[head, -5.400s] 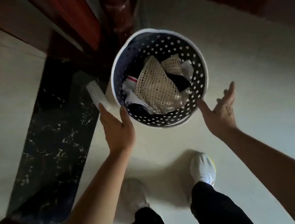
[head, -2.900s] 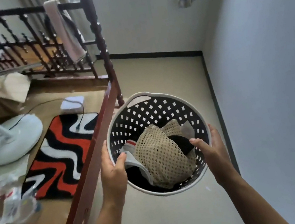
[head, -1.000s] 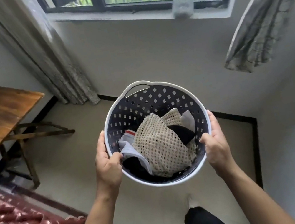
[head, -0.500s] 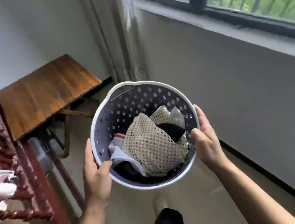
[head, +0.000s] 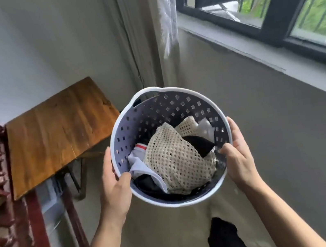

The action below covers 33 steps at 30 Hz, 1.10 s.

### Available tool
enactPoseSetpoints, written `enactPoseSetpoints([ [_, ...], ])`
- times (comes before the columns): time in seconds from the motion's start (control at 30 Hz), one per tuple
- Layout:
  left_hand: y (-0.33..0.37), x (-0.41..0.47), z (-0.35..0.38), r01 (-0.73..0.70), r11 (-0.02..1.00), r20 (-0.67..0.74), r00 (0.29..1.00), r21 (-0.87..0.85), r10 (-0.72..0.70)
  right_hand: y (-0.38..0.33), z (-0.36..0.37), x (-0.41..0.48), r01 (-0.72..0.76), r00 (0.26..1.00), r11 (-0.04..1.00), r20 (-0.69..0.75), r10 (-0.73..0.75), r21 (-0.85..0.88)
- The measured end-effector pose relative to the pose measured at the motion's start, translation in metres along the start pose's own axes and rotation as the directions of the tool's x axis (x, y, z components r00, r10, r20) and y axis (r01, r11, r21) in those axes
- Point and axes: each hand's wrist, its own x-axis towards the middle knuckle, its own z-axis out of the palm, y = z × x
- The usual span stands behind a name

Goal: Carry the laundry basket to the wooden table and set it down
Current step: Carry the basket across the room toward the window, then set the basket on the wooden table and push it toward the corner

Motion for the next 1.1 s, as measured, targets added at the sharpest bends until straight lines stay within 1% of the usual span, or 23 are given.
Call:
enactPoseSetpoints([
  [0.07, 0.009, 0.037, 0.022, 0.006, 1.000, -0.042, 0.999, -0.019, -0.007, 0.009, 0.008, 0.054, 0.004, 0.999, 1.000, 0.048, -0.003, -0.014],
  [0.13, 0.013, 0.068, 0.034, 0.050, 0.998, -0.098, 0.994, -0.037, -0.053, 0.009, 0.020, 0.103, -0.015, 0.994, 1.000, 0.105, 0.016, -0.009],
  [0.23, 0.028, 0.106, 0.033, 0.061, 0.998, -0.201, 0.978, -0.002, -0.060, -0.004, 0.049, 0.165, -0.035, 0.977, 0.999, 0.209, 0.035, -0.004],
  [0.3, 0.029, 0.128, 0.024, 0.089, 0.996, -0.269, 0.959, -0.026, -0.092, -0.014, 0.078, 0.203, -0.044, 0.952, 0.999, 0.303, 0.045, -0.010],
  [0.4, 0.035, 0.152, 0.006, 0.151, 0.986, -0.408, 0.898, -0.071, -0.166, -0.027, 0.132, 0.245, -0.030, 0.909, 0.998, 0.414, 0.049, -0.052],
  [0.5, 0.024, 0.178, -0.025, 0.165, 0.981, -0.483, 0.854, -0.102, -0.194, -0.036, 0.193, 0.272, -0.004, 0.852, 0.999, 0.522, 0.032, -0.054],
  [0.6, 0.006, 0.211, -0.060, 0.153, 0.980, -0.533, 0.822, -0.131, -0.200, -0.044, 0.259, 0.293, -0.043, 0.806, 0.999, 0.589, 0.051, -0.027],
  [0.77, -0.014, 0.278, -0.132, 0.161, 0.977, -0.534, 0.819, -0.140, -0.211, -0.049, 0.360, 0.321, -0.027, 0.766, 0.999, 0.642, 0.046, -0.039],
  [0.87, -0.012, 0.325, -0.169, 0.110, 0.987, -0.524, 0.838, -0.117, -0.155, -0.058, 0.407, 0.335, -0.048, 0.776, 0.997, 0.626, 0.071, -0.055],
  [0.93, -0.012, 0.358, -0.187, 0.126, 0.990, -0.535, 0.833, -0.064, -0.141, -0.059, 0.429, 0.348, -0.045, 0.803, 0.996, 0.590, 0.082, -0.077],
  [1.0, -0.006, 0.369, -0.194, 0.114, 0.993, -0.526, 0.845, -0.010, -0.102, -0.064, 0.435, 0.348, -0.044, 0.804, 0.997, 0.590, 0.074, -0.065],
  [1.07, -0.011, 0.434, -0.211, 0.138, 0.990, -0.478, 0.870, 0.000, -0.121, -0.062, 0.468, 0.387, -0.043, 0.840, 0.997, 0.537, 0.073, -0.070],
  [1.1, -0.009, 0.435, -0.210, 0.160, 0.987, -0.470, 0.872, 0.005, -0.139, -0.063, 0.468, 0.388, -0.023, 0.837, 0.997, 0.544, 0.063, -0.079],
])
